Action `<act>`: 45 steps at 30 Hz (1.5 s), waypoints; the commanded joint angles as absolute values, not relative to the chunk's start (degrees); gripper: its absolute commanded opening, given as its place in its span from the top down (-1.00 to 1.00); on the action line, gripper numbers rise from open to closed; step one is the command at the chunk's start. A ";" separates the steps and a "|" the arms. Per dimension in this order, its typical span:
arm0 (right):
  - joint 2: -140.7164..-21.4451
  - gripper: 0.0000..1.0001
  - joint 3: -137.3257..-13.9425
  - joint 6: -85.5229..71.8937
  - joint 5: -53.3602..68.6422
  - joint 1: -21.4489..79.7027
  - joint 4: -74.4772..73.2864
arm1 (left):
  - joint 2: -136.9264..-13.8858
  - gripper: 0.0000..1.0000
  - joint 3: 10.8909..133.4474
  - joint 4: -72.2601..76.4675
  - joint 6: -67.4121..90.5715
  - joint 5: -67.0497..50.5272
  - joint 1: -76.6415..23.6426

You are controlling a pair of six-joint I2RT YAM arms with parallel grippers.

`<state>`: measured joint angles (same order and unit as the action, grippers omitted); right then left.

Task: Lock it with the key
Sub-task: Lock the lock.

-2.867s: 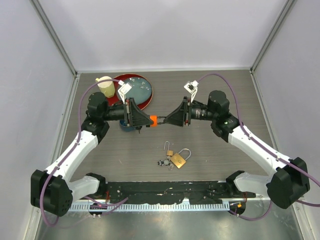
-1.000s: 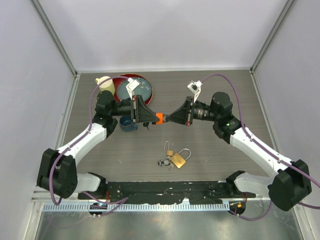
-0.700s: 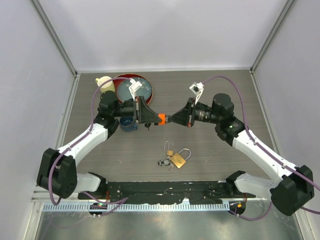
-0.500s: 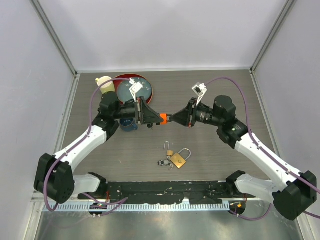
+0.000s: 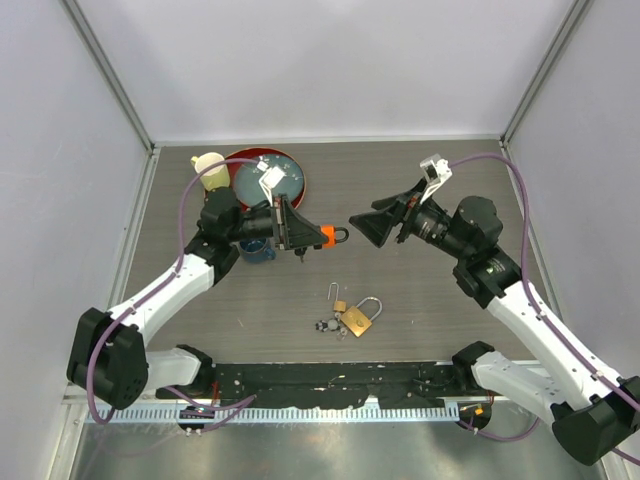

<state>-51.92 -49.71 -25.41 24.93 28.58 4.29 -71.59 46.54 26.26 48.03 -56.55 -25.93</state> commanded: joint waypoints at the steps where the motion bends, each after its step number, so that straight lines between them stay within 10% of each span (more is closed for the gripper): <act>1: -52.12 -1.00 -51.24 -27.59 25.75 26.81 7.03 | -69.52 1.00 46.41 33.47 50.79 -55.02 -26.10; 22: -63.37 -0.60 -43.51 -50.53 30.50 31.81 44.10 | -68.38 1.00 37.18 71.28 62.75 -39.64 -28.39; 40: -67.15 0.85 -44.74 -56.08 30.41 34.45 53.79 | -69.52 1.00 37.44 74.18 64.77 -40.08 -28.48; 45: -66.36 0.97 -45.79 -53.36 30.15 34.45 48.89 | -69.00 0.90 37.53 71.55 63.29 -40.69 -28.48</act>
